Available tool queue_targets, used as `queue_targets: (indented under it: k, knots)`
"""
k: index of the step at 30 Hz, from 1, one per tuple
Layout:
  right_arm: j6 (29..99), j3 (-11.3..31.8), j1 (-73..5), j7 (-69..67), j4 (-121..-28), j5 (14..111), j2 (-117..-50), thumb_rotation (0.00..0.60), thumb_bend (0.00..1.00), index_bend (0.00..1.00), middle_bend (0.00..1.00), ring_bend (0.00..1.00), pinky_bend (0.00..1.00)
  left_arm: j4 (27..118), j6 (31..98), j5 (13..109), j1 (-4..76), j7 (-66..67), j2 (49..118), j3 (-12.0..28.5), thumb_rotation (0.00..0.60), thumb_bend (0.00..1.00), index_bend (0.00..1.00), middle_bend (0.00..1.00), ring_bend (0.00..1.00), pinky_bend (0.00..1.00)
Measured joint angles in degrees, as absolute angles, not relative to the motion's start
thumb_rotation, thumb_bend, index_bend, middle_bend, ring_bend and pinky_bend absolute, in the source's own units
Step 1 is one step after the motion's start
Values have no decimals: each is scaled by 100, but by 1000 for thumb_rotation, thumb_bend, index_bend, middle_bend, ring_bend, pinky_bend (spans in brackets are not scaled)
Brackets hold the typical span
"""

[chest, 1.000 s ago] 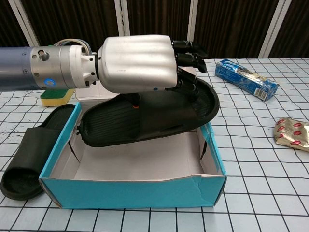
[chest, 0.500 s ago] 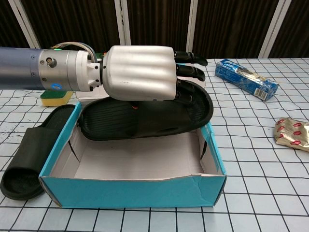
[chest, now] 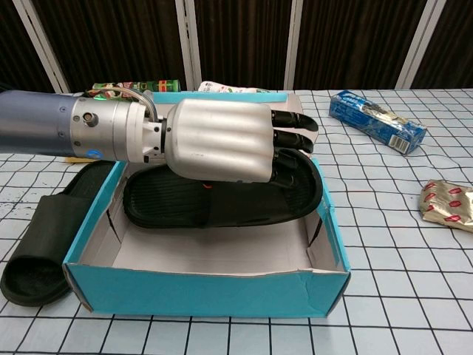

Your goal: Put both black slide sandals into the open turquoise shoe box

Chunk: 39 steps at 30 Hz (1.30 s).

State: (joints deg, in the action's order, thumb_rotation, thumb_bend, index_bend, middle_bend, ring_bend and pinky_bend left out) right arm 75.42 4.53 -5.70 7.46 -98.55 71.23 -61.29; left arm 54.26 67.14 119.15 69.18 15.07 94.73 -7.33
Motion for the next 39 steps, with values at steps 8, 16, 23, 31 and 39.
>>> queue_targets:
  k: [8, 16, 23, 31, 39]
  knots:
    - [7530, 449, -574, 751, -9861, 7114, -6130, 600, 291, 130, 77, 157, 72, 5281, 6631, 11907, 6873, 1435, 9601, -861, 600, 353, 554, 550, 166, 123]
    - [7517, 456, -574, 752, -9856, 7071, -6127, 600, 291, 130, 77, 157, 72, 4925, 6589, 11830, 6792, 1221, 9894, -952, 600, 352, 554, 549, 166, 123]
    - [7485, 459, -586, 758, -9856, 7039, -6125, 600, 291, 130, 77, 158, 71, 4675, 6649, 11782, 6776, 1084, 10052, -962, 600, 353, 552, 526, 166, 124]
    - [7484, 457, -586, 766, -9858, 7031, -6125, 600, 291, 130, 77, 158, 72, 4578, 6705, 11727, 6777, 1075, 10079, -961, 600, 352, 439, 471, 165, 123]
    - [7479, 450, -589, 777, -9879, 7032, -6119, 600, 291, 130, 77, 157, 72, 4846, 6550, 11666, 6810, 1281, 9863, -958, 600, 352, 302, 347, 110, 119]
